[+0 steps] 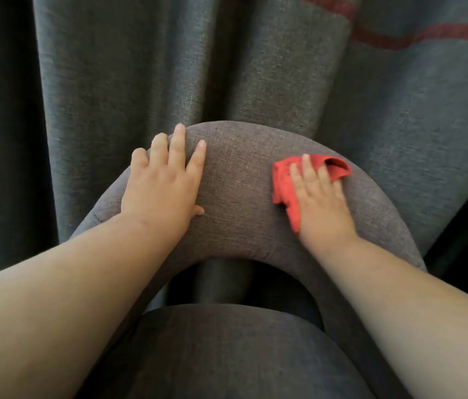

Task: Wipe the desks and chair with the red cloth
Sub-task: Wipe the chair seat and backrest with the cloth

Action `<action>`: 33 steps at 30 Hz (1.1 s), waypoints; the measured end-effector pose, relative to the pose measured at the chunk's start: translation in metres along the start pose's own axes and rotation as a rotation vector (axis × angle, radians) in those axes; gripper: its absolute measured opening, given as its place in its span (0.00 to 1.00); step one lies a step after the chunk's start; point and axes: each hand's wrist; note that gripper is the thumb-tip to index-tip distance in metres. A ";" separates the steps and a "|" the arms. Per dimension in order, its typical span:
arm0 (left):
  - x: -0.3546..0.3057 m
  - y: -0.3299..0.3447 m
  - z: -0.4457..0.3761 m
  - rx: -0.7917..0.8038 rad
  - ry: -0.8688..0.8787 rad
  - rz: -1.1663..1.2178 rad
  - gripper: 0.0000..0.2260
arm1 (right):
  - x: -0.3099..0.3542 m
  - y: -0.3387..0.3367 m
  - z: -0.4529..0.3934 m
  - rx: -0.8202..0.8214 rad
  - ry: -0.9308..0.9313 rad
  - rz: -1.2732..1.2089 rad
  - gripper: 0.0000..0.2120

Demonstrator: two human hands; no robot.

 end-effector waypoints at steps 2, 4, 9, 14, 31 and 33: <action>0.000 0.000 0.000 -0.002 0.002 0.017 0.50 | -0.014 0.001 0.013 -0.005 0.050 -0.013 0.35; 0.000 0.001 0.001 -0.004 0.002 0.013 0.49 | -0.010 0.001 0.020 -0.016 0.114 -0.067 0.35; -0.001 0.003 0.000 -0.009 -0.017 0.008 0.50 | 0.071 -0.007 0.000 0.012 0.185 -0.267 0.39; -0.002 0.006 -0.002 -0.020 -0.018 0.014 0.47 | 0.133 -0.008 -0.024 -0.099 0.138 -0.374 0.35; -0.004 0.008 -0.002 0.008 0.001 -0.002 0.50 | 0.050 0.011 0.007 -0.070 0.220 -0.228 0.37; -0.004 0.007 -0.002 0.015 -0.004 -0.029 0.49 | 0.090 0.004 -0.009 -0.064 0.234 -0.382 0.35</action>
Point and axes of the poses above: each hand's wrist, its own z-axis away from the middle knuckle, its own y-axis out of the palm, x = y × z, and after that the axes turned 3 degrees about x, right-handed
